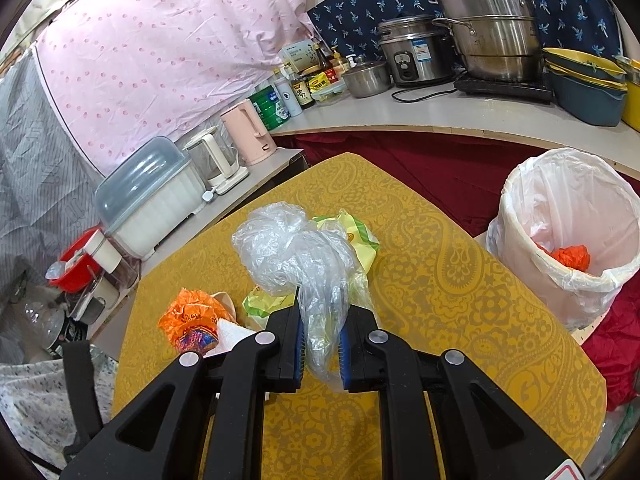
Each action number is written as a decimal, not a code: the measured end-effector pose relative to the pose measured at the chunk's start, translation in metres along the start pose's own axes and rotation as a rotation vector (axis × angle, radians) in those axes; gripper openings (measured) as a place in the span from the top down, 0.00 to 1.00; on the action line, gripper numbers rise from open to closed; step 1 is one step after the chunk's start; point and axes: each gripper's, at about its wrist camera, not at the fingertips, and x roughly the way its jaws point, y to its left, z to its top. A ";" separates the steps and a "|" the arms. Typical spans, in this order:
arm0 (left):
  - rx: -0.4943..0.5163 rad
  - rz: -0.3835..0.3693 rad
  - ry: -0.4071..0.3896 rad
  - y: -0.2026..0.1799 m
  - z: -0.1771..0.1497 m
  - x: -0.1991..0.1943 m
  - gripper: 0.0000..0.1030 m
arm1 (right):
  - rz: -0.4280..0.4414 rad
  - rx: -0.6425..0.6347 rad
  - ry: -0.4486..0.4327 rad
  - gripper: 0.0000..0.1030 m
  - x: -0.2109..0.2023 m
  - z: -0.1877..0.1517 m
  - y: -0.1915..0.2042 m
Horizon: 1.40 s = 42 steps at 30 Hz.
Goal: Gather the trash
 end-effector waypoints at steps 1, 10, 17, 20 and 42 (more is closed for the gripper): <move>0.001 0.000 0.008 -0.002 0.000 0.004 0.41 | -0.001 -0.001 0.001 0.88 0.000 -0.001 0.000; 0.071 -0.039 0.000 -0.017 0.002 0.004 0.95 | -0.008 0.017 0.003 0.88 0.000 -0.003 -0.008; 0.118 -0.095 -0.063 -0.031 0.008 -0.026 0.99 | -0.008 0.027 -0.013 0.88 -0.004 0.000 -0.012; 0.136 -0.119 -0.089 -0.040 0.014 -0.041 0.99 | -0.008 0.033 -0.024 0.88 -0.008 0.002 -0.014; 0.311 -0.323 -0.274 -0.178 0.095 -0.107 0.99 | -0.063 0.106 -0.163 0.88 -0.057 0.035 -0.068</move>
